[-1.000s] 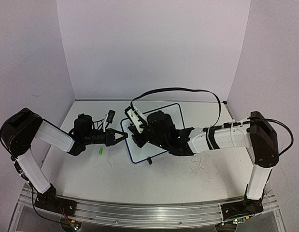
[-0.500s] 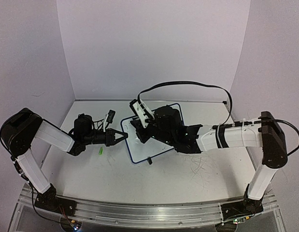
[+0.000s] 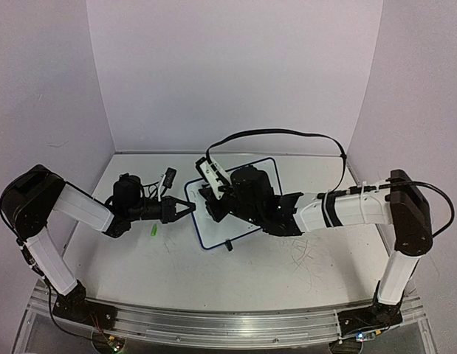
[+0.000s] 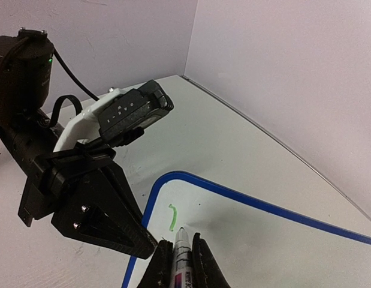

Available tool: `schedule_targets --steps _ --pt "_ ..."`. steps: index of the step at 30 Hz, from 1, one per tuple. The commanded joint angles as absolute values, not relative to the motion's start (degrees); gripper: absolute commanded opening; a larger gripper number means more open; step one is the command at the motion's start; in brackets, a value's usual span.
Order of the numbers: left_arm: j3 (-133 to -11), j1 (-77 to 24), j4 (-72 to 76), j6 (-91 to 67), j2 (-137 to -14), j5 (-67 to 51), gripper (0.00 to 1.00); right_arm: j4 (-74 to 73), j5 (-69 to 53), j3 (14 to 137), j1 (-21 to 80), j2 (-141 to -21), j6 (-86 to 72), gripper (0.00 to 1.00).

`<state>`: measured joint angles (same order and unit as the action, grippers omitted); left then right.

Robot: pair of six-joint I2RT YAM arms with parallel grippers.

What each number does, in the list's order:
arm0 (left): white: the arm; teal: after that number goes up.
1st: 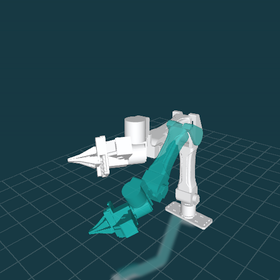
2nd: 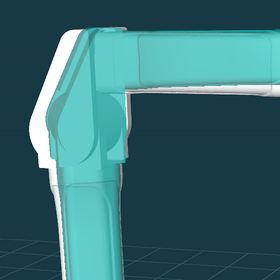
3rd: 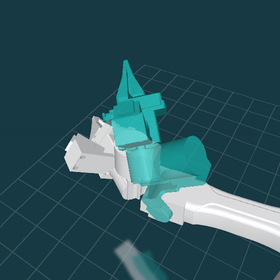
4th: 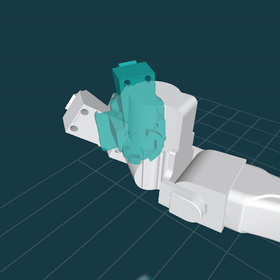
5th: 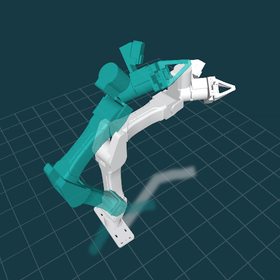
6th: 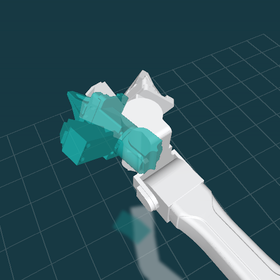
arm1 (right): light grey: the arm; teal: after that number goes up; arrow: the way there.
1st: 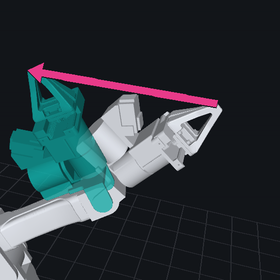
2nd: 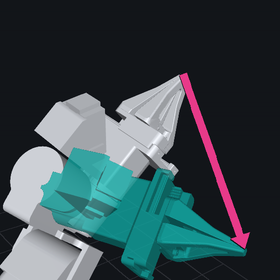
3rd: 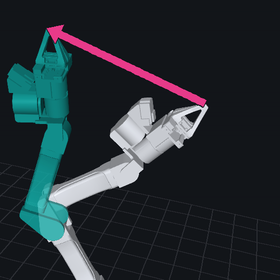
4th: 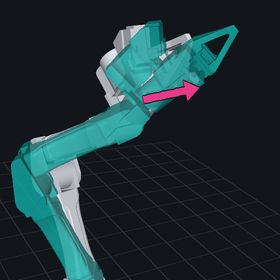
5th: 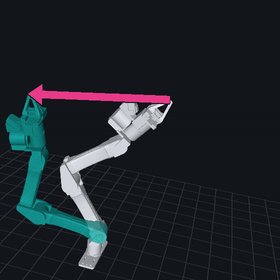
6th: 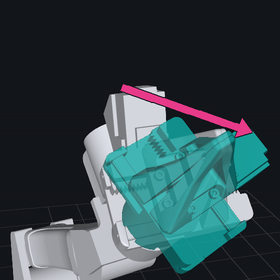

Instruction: Write a sentence on the whiteboard

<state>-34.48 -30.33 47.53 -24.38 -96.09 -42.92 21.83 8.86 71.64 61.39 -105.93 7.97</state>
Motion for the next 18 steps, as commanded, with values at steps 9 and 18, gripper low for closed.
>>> schedule_targets --steps 9,18 --pt "-35.88 -30.85 47.63 -23.94 -96.19 -44.73 0.00 25.84 11.22 73.79 61.19 -106.68 7.82 0.00" --pt "-35.86 -30.85 47.62 -23.99 -96.21 -44.74 0.00 26.15 11.88 74.22 61.08 -107.19 8.07 0.00"
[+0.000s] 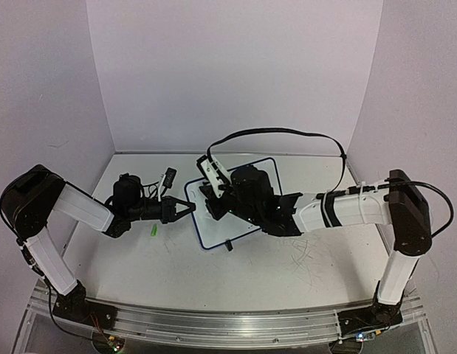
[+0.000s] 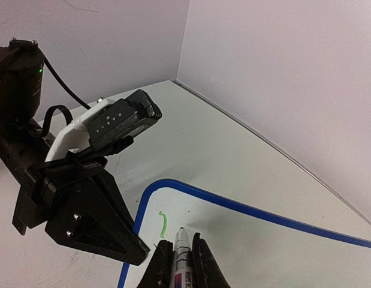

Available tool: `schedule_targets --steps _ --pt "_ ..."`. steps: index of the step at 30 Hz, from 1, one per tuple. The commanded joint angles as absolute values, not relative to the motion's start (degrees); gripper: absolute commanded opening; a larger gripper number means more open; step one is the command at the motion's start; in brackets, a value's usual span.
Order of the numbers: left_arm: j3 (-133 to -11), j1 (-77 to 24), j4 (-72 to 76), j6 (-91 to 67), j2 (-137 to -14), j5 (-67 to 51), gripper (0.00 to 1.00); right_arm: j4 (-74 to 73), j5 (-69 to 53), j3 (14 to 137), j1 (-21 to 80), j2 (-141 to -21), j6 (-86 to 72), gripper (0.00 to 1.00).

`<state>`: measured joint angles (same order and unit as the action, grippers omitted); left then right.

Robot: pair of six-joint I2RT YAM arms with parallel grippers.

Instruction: Write a sentence on the whiteboard

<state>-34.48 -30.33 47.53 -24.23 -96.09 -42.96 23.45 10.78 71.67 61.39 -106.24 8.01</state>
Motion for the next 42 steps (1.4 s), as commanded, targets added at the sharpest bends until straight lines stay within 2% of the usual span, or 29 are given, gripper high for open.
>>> schedule_targets --steps 1,42 --pt "-35.89 -30.85 47.58 -23.99 -96.21 -44.74 0.00 26.15 11.87 74.34 61.08 -107.26 8.09 0.00" --pt "-36.56 -30.85 47.55 -23.99 -96.53 -45.32 0.00 25.12 12.62 73.77 61.02 -109.01 6.69 0.00"
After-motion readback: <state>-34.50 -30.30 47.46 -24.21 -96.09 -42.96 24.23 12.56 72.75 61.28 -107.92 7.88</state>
